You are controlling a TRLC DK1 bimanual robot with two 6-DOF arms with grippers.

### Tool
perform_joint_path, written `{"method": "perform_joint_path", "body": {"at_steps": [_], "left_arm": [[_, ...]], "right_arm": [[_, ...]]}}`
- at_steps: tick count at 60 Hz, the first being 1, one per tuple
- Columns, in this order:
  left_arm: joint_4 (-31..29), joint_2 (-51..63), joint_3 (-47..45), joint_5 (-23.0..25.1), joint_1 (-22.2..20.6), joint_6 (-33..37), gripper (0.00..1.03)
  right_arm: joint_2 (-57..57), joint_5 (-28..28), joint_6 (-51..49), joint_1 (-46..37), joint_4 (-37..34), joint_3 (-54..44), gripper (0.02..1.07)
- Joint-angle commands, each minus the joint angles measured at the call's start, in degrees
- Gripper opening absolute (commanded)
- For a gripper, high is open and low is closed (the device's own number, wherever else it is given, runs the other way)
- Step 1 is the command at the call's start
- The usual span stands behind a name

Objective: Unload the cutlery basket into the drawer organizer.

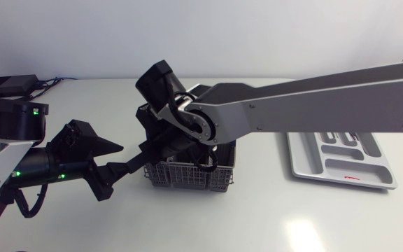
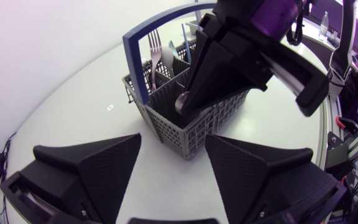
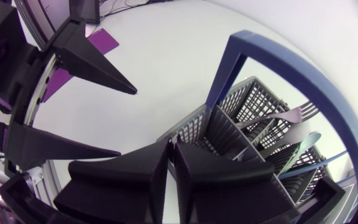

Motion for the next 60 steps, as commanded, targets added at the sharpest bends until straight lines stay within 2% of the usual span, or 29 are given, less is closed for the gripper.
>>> {"method": "perform_joint_path", "body": {"at_steps": [1,16,33,44,60], "left_arm": [[0.53,1.0,-1.64,0.51,-0.49,-0.07,0.73],[0.44,0.48,-1.38,0.33,-0.93,-0.34,0.73],[-0.27,0.21,1.09,-0.55,-3.39,-1.57,0.73],[-2.11,1.27,5.13,-3.89,-8.58,-3.5,0.73],[-6.24,7.33,14.01,-11.8,-18.24,-7.98,0.73]], "right_arm": [[-3.67,-0.78,1.97,-0.9,0.33,-1.4,0.12],[-10.7,-8.61,4.78,-4.85,-1.95,-1.31,0.12],[-24.68,-11.15,6.01,-8.63,-6.35,-6.67,0.13],[-32.67,-12.65,6.01,-12.59,-10.48,-10.8,0.13],[-43.75,-15.72,2.06,-25.6,-17.6,-18.45,0.13]]}}
